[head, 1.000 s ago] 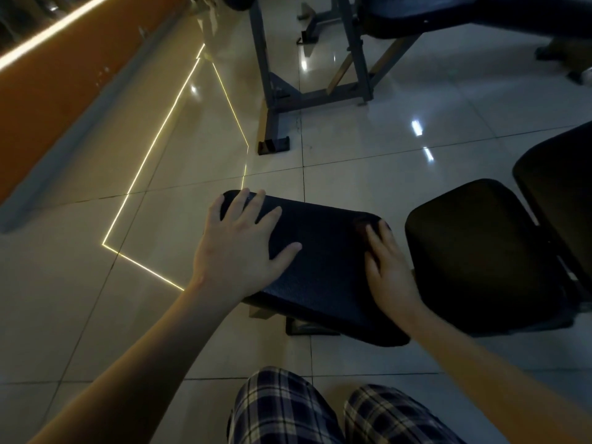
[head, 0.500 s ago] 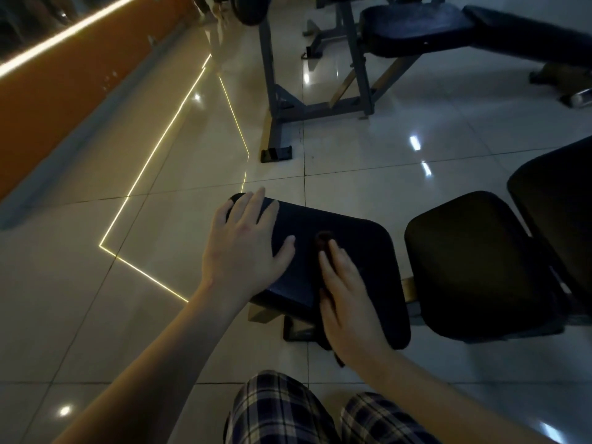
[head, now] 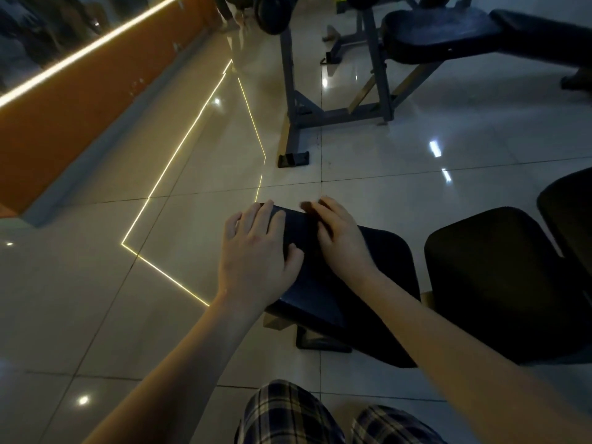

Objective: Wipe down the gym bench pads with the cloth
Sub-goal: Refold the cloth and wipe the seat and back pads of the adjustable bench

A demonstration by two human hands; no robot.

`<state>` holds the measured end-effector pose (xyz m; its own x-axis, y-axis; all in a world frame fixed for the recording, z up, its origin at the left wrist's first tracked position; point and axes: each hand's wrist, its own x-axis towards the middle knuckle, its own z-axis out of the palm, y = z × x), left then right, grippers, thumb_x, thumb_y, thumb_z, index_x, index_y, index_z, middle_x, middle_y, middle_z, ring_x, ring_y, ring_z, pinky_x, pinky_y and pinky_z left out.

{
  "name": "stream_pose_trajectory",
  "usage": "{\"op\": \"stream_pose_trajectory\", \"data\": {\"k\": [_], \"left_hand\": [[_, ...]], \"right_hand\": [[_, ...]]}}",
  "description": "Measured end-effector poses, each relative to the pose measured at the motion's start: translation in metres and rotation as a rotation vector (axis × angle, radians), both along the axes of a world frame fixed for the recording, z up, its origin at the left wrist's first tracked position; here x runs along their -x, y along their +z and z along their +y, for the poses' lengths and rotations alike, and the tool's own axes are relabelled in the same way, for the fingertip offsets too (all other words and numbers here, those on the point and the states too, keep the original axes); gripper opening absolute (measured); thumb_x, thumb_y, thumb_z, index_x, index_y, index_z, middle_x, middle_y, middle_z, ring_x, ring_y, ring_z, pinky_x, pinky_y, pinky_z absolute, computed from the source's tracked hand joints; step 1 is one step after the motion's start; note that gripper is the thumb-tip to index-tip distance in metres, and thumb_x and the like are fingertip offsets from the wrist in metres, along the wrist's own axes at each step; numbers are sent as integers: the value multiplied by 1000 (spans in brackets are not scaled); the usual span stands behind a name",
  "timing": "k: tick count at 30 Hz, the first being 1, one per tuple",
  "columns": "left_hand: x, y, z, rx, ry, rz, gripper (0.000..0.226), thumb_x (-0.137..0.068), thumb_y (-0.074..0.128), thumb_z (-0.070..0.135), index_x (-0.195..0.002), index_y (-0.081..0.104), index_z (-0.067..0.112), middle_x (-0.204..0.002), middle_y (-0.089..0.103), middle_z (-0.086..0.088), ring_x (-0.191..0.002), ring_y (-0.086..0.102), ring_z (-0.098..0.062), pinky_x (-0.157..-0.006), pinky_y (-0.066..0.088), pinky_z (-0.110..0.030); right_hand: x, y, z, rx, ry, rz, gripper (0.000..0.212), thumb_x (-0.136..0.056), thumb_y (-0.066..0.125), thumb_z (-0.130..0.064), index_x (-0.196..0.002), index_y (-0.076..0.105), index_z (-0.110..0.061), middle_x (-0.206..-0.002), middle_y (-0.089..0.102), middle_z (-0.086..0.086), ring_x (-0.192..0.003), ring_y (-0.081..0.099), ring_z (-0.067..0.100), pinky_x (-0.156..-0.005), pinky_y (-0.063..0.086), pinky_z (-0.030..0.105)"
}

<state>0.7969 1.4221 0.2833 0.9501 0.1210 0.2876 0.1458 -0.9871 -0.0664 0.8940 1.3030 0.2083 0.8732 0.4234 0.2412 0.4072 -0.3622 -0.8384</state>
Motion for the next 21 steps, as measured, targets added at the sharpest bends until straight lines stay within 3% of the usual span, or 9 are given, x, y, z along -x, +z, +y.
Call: {"op": "stream_pose_trajectory", "data": {"k": [3,5,8,10,12,15,17,19,21], "left_hand": [[-1,0,-2,5,-4,-3,60,-86,35,42,-123,63,5,-134,59,-16,-127,52,-32,-104,37,-46],[-2,-1,-4,-7,-13,10,60,-86,36,42,-122,64,4,-133,60,-17,-127,53,-33,-103,39,-46],[-3,-1,-6,-33,-25,33,60,-86,35,42,-122,63,4,-133,59,-18,-126,53,-33,-102,40,-47],[-2,0,-6,-13,-25,26,58,-87,35,41,-122,62,3,-135,58,-19,-125,53,-33,-102,38,-46],[-2,0,-6,10,-24,9,58,-88,34,40,-125,59,3,-138,54,-20,-126,52,-33,-103,36,-46],[1,3,-5,69,-20,-38,58,-90,30,36,-131,55,3,-142,51,-19,-130,48,-33,-107,34,-46],[2,5,-2,212,10,-121,58,-91,27,33,-133,53,4,-140,53,-18,-130,48,-30,-109,31,-44],[2,7,-2,242,41,-118,60,-94,23,36,-135,51,3,-139,54,-17,-129,48,-29,-110,30,-44],[1,4,-2,148,18,-59,63,-96,19,41,-135,51,3,-139,53,-17,-129,48,-30,-110,29,-46]], "right_hand": [[4,-29,-65,45,-121,67,53,-99,43,-2,-142,39,-33,-146,36,-9,-123,34,-5,-100,26,1],[6,-45,-97,32,-205,161,55,-99,40,0,-146,39,-29,-148,36,-5,-121,39,-2,-93,30,-3],[3,-56,-97,47,-320,268,54,-99,38,0,-151,33,-15,-149,35,3,-127,44,17,-105,37,18],[5,-47,-73,75,-365,296,54,-99,38,-1,-151,29,-8,-156,27,8,-140,32,22,-117,26,33],[10,-29,-38,67,-322,228,55,-97,41,-3,-151,31,-8,-158,25,7,-143,28,22,-118,28,42],[26,13,25,-9,-76,57,45,-101,43,-12,-146,39,-19,-152,34,1,-137,36,10,-112,37,37],[34,32,55,-96,56,-17,37,-103,46,-25,-140,45,-22,-146,40,-2,-131,41,5,-110,40,35],[34,34,57,-89,136,-45,45,-101,49,-28,-144,40,-23,-153,32,-2,-141,29,10,-118,28,36],[34,28,34,-106,193,-13,53,-100,51,-24,-150,32,-24,-159,22,-4,-146,20,11,-121,21,37]]}}
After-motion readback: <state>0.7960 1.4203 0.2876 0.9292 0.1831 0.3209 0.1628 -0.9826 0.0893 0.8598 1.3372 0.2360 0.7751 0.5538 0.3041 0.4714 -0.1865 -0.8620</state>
